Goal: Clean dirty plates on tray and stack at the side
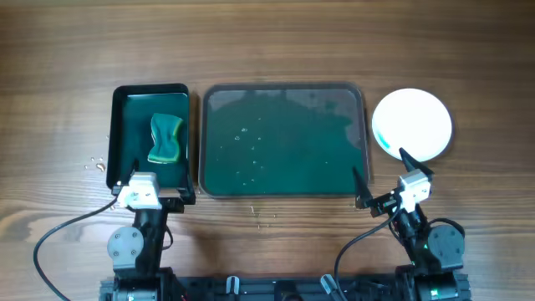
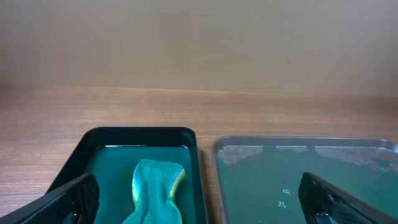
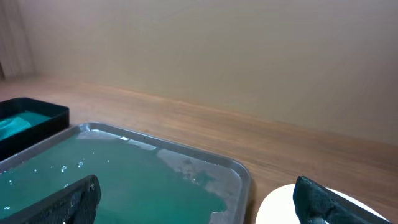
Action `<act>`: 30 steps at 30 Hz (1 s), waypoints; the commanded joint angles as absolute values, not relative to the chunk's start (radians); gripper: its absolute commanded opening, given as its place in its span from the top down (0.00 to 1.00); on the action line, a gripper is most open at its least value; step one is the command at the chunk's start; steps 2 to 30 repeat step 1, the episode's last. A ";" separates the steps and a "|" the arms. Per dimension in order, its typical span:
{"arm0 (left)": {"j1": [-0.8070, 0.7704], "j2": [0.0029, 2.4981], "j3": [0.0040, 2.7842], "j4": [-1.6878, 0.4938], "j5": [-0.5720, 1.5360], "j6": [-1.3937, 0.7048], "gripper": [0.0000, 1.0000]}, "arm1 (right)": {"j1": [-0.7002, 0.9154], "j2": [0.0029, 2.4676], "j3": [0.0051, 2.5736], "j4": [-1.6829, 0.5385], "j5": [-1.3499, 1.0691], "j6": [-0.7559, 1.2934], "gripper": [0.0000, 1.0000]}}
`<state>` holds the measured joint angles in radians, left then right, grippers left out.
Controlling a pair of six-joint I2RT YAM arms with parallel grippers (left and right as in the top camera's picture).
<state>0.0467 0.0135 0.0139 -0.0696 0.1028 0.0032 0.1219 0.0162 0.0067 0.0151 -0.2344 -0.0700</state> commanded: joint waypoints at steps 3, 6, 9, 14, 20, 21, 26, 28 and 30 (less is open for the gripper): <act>0.041 0.006 0.006 -0.067 0.107 0.022 0.00 | 0.127 0.010 0.005 0.017 -0.224 -0.076 0.00; 0.041 0.006 0.006 -0.067 0.107 0.022 0.00 | 0.127 0.010 0.005 0.017 -0.224 -0.076 0.00; 0.041 0.006 0.006 -0.067 0.107 0.022 0.00 | 0.127 0.010 0.005 0.017 -0.224 -0.076 0.00; 0.041 0.006 0.006 -0.067 0.107 0.022 0.00 | 0.127 0.010 0.005 0.017 -0.224 -0.076 0.00; 0.041 0.006 0.006 -0.067 0.107 0.022 0.00 | 0.127 0.010 0.005 0.017 -0.224 -0.076 0.00; 0.041 0.006 0.006 -0.067 0.107 0.022 0.00 | 0.127 0.010 0.005 0.017 -0.224 -0.076 0.00; 0.041 0.006 0.006 -0.067 0.107 0.022 0.00 | 0.127 0.010 0.005 0.017 -0.224 -0.076 0.00; 0.041 0.006 0.006 -0.067 0.107 0.022 0.00 | 0.127 0.010 0.005 0.017 -0.224 -0.076 0.00; 0.041 0.006 0.006 -0.067 0.107 0.022 0.00 | 0.127 0.010 0.005 0.017 -0.224 -0.076 0.00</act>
